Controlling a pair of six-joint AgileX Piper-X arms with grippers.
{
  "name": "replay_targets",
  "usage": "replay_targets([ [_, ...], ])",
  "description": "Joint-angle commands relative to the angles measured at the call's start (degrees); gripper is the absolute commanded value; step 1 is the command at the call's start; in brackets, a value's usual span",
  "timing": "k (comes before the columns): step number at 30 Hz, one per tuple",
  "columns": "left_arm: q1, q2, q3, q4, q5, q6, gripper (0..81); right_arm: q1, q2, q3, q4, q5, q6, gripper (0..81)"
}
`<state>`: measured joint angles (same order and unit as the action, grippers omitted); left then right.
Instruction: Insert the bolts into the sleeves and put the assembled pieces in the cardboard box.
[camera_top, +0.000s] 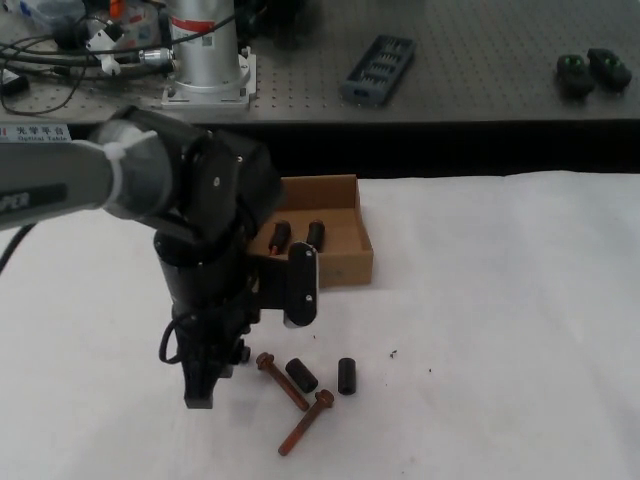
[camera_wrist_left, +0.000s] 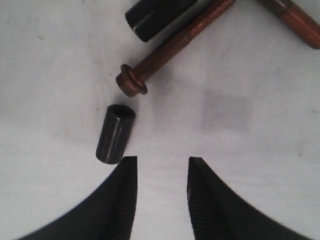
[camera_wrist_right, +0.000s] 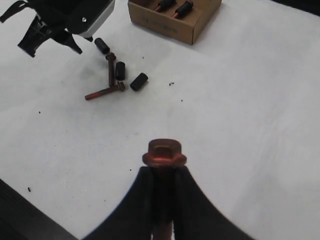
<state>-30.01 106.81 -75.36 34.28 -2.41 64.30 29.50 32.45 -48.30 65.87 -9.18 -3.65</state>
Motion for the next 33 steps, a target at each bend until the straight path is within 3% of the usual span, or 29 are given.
replay_targets([
  [1,-0.36,1.22,-1.15,-0.69,-0.36,1.79,29.0,-0.36,-0.99,0.26,1.46,-0.41,0.11,3.7],
  [5,-0.46,2.57,-1.26,-2.11,-0.47,1.79,37.1,-0.36,-0.98,0.26,1.97,-0.41,0.11,3.7],
  [28,-0.13,9.04,-1.26,-7.74,-1.96,4.31,36.7,-0.36,-0.98,0.26,1.97,-0.41,0.11,3.7],
  [33,0.83,9.02,-1.26,-8.65,-5.68,4.31,36.7,-0.36,-0.98,0.26,1.97,-0.41,0.11,3.7],
])
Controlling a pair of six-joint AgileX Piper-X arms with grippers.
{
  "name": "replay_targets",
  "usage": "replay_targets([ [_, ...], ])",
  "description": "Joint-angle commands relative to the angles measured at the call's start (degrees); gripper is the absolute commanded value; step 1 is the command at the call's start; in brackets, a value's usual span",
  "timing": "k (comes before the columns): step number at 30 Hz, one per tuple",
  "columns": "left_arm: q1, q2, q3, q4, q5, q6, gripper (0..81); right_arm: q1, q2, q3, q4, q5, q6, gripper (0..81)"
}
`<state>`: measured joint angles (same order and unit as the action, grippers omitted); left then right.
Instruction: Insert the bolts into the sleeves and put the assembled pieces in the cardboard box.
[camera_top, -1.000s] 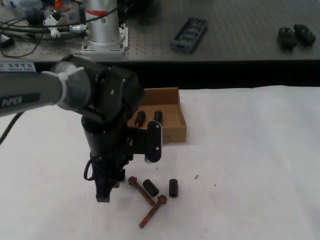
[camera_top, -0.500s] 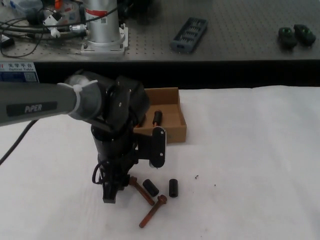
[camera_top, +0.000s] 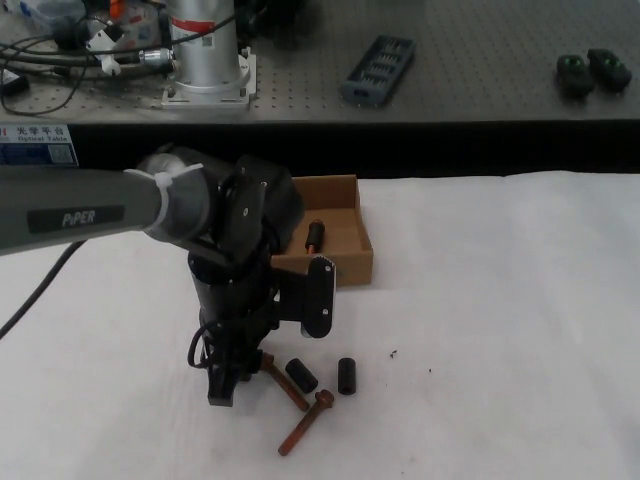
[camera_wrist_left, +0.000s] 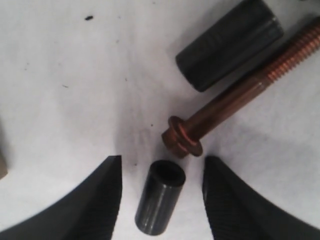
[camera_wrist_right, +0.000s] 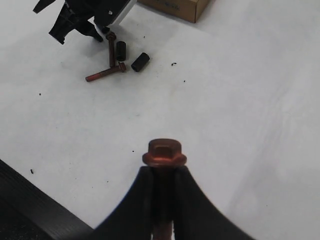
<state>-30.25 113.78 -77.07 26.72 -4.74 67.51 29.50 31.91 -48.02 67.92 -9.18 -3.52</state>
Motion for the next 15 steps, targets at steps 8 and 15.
replay_targets([
  [8,1.73,2.05,0.45,-1.31,-3.59,-1.25,36.5,-0.36,-0.44,-0.02,-0.08,-0.41,-0.03,3.7],
  [15,1.87,2.05,0.45,-1.08,-3.45,-1.74,25.2,-0.36,-0.44,-0.02,-0.08,-0.41,-0.03,3.7],
])
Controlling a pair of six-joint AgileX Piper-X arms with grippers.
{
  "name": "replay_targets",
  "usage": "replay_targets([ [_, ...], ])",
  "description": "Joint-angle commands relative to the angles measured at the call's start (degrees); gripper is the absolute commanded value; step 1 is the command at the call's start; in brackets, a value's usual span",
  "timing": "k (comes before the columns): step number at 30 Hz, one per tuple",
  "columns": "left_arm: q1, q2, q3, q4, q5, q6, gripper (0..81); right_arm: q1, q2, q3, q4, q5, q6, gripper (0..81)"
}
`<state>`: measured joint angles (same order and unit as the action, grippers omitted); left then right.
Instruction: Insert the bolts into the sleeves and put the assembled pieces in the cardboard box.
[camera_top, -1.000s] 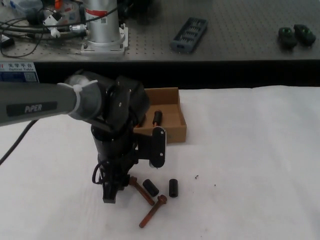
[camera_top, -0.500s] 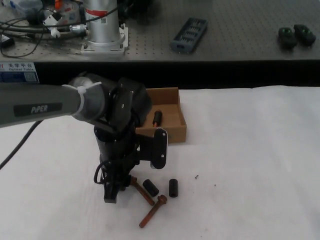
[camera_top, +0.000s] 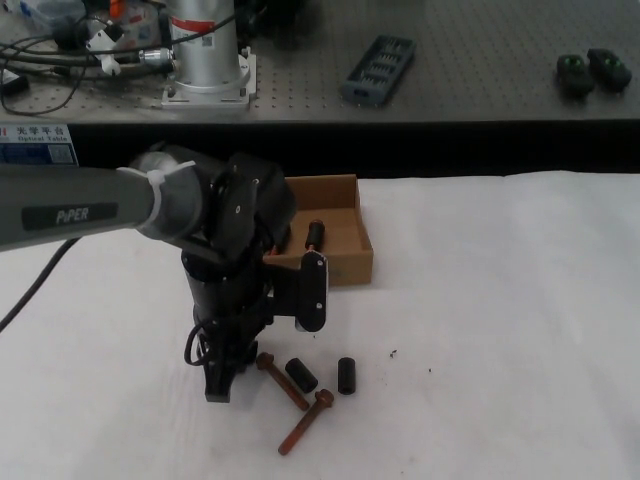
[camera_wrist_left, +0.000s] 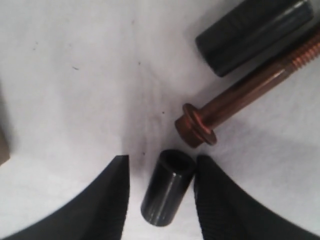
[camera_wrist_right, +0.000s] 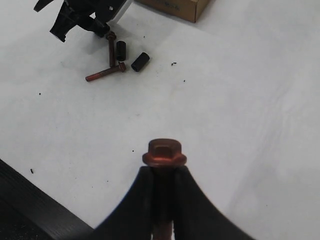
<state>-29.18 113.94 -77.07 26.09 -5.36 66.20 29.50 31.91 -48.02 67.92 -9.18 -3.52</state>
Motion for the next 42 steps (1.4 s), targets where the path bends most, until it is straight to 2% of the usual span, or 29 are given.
replay_targets([
  [1,0.90,1.89,0.45,-0.45,-2.84,-0.43,23.7,-0.36,-0.44,-0.02,-0.08,-0.41,-0.03,3.7],
  [12,0.96,1.60,0.45,-1.86,-4.32,-4.06,22.1,-0.36,-0.44,-0.02,-0.37,-0.41,-0.03,3.7],
  [17,0.96,-1.34,0.45,-6.21,-3.62,-16.37,22.1,-0.36,-0.59,-0.02,-4.77,-0.41,-0.03,3.7],
  [28,1.02,-14.35,0.45,-7.50,13.66,-43.21,22.1,-0.36,-5.01,-0.02,-15.84,-0.41,3.88,3.7],
  [31,1.02,-17.20,0.45,-8.16,13.56,-39.51,22.1,-0.36,-5.82,-0.02,-15.52,-0.41,3.91,3.7],
  [34,1.48,-17.89,0.45,-8.21,12.09,-27.08,22.1,-0.36,-6.01,-0.02,-15.22,-0.41,3.91,3.7],
  [37,1.91,-16.09,-0.08,-8.18,4.23,-18.81,22.1,-0.36,-6.01,-0.02,-14.92,-0.41,4.47,3.7],
  [42,3.55,-10.02,-5.81,-3.79,-0.57,-21.84,22.1,-0.36,-6.01,-0.02,-13.09,-0.41,6.42,3.7],
])
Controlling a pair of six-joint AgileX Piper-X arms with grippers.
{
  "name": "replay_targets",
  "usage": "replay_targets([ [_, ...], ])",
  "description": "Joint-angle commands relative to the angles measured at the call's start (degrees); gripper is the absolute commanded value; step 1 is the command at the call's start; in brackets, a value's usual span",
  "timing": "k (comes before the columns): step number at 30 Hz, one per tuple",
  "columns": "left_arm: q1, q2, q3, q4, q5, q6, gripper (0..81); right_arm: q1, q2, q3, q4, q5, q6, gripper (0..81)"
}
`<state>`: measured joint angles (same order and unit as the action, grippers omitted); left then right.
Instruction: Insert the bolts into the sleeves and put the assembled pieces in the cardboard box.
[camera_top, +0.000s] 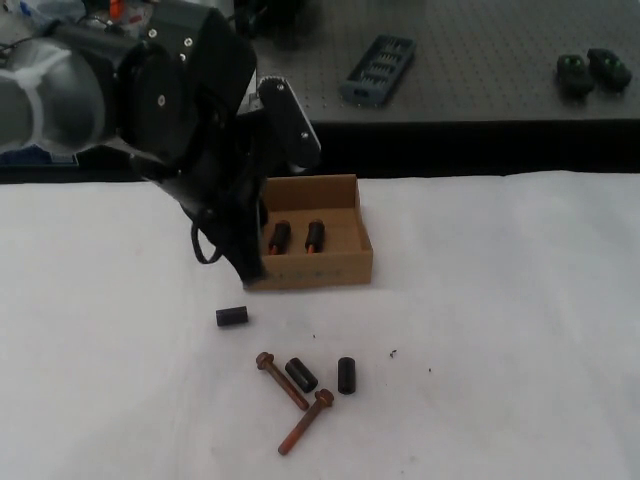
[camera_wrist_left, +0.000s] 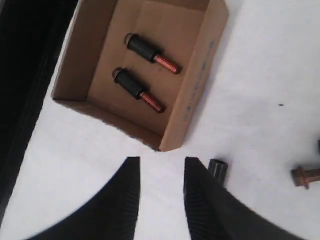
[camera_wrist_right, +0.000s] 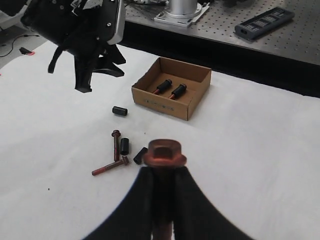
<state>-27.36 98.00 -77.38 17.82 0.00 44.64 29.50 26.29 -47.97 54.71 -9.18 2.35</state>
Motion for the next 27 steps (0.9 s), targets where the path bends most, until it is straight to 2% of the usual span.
replay_targets([
  [1,2.04,7.29,-7.18,5.99,-5.98,-1.52,22.1,-0.36,-0.39,-0.07,0.71,-0.41,0.62,3.7],
  [4,2.73,11.26,-12.37,9.92,-5.64,-5.42,24.9,-0.36,-0.39,-0.07,2.20,-0.41,0.61,3.7],
  [8,4.10,15.80,-18.60,14.33,-4.84,-10.57,37.4,-0.36,-0.39,-0.07,3.37,-0.41,0.61,3.7],
  [9,4.41,16.62,-19.59,14.95,-4.84,-10.69,38.1,-0.36,-0.39,-0.07,3.46,-0.41,0.61,3.7],
  [17,5.35,22.52,-23.54,17.08,-4.49,-9.77,34.1,-0.36,-0.39,-0.07,3.61,-0.41,0.42,3.7],
  [21,5.35,24.13,-23.67,22.53,-1.46,-8.09,34.1,-0.36,-0.39,-0.07,3.61,-0.41,0.13,3.7],
  [25,5.35,24.80,-23.44,23.02,-0.48,-6.24,34.1,-0.36,-0.39,-0.07,3.61,-0.41,0.13,3.7],
  [27,5.35,24.78,-23.44,23.26,2.22,-5.62,34.1,-0.36,-0.39,-0.07,3.61,-0.41,0.13,3.7],
])
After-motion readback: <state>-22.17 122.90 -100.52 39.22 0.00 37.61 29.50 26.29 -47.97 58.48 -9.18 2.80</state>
